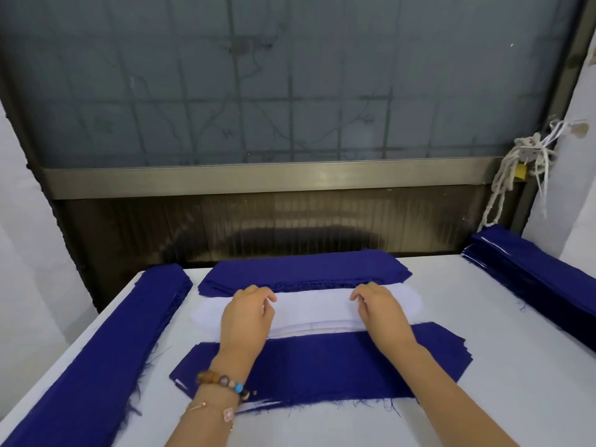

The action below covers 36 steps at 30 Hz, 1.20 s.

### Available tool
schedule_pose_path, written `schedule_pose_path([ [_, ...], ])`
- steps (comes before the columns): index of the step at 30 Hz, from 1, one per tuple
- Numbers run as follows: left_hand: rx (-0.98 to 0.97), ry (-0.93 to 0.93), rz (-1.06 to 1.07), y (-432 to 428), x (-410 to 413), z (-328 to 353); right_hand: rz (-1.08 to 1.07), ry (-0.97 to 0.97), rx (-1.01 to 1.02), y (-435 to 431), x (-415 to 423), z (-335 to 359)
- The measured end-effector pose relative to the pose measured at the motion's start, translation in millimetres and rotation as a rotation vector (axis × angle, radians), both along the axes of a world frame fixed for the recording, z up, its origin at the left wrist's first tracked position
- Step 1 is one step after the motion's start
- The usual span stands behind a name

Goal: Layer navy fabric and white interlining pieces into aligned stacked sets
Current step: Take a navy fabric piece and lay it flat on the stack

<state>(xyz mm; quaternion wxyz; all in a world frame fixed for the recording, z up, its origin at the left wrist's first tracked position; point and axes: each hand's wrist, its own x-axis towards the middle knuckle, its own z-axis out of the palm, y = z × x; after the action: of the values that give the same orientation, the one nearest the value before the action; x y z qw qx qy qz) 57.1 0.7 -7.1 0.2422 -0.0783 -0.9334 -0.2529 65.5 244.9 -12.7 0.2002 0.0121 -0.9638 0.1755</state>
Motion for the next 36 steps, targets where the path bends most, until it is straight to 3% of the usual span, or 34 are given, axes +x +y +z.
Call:
schedule_pose_path([
  [4,-0.069,-0.072,-0.056,27,-22,-5,0.087,-0.012,-0.044,-17,-27,-5],
  [12,-0.15,-0.088,-0.032,36,-40,-28,0.047,-0.092,-0.046,-21,-58,-21],
  [20,-0.247,-0.034,-0.03,36,-41,-30,0.016,-0.014,0.01,-24,-60,-30],
  [30,-0.195,-0.062,-0.157,40,-42,-28,0.049,0.106,0.165,-22,-50,-29],
  [36,-0.287,-0.058,-0.123,39,-41,-28,0.081,0.069,0.052,-19,-47,-27],
])
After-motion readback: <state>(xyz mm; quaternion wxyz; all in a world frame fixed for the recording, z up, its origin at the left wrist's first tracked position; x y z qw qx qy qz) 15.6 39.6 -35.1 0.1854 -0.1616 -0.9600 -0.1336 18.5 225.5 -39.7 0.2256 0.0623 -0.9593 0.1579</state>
